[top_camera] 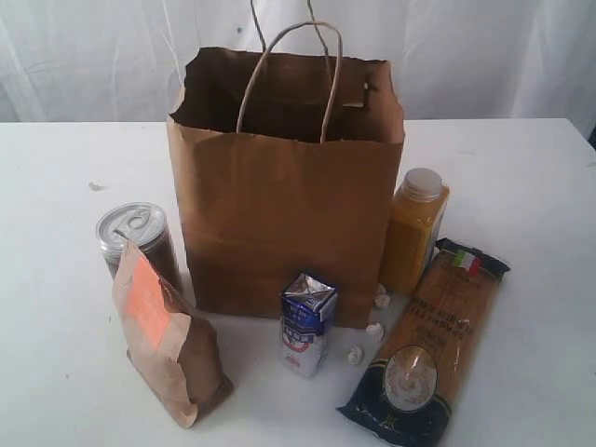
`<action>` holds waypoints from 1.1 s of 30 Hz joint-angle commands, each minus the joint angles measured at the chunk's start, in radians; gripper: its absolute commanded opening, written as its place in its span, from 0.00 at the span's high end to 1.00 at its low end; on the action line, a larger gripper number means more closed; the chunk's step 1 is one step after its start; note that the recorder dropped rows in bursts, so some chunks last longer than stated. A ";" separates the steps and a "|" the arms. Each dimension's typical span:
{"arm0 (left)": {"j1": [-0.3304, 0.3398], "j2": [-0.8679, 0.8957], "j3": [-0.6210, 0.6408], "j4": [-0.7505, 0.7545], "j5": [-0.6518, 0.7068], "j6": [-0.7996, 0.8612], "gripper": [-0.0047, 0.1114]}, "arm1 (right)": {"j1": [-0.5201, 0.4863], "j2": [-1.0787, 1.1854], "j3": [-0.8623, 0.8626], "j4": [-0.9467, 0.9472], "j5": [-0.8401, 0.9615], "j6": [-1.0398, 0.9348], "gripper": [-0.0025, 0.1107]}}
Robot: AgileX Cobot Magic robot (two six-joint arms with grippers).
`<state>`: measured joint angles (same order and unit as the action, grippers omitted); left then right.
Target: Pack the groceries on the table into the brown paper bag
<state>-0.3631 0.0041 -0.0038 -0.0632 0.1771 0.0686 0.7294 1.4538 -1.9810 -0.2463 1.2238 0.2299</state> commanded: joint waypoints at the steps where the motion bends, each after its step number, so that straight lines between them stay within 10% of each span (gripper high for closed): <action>1: 0.003 -0.004 0.004 -0.005 0.007 -0.001 0.96 | 0.000 -0.111 0.021 -0.091 -0.003 0.088 0.16; 17: 0.003 -0.004 0.004 -0.007 0.003 -0.005 0.96 | -0.002 -0.376 0.545 -0.315 -0.003 0.328 0.16; 33: 0.003 -0.004 0.004 -0.007 0.003 -0.005 0.96 | -0.002 -0.663 1.016 -0.105 -0.037 0.311 0.19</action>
<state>-0.3631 0.0041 -0.0038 -0.0632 0.1771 0.0686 0.7294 0.8523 -1.0278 -0.3717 1.2061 0.5432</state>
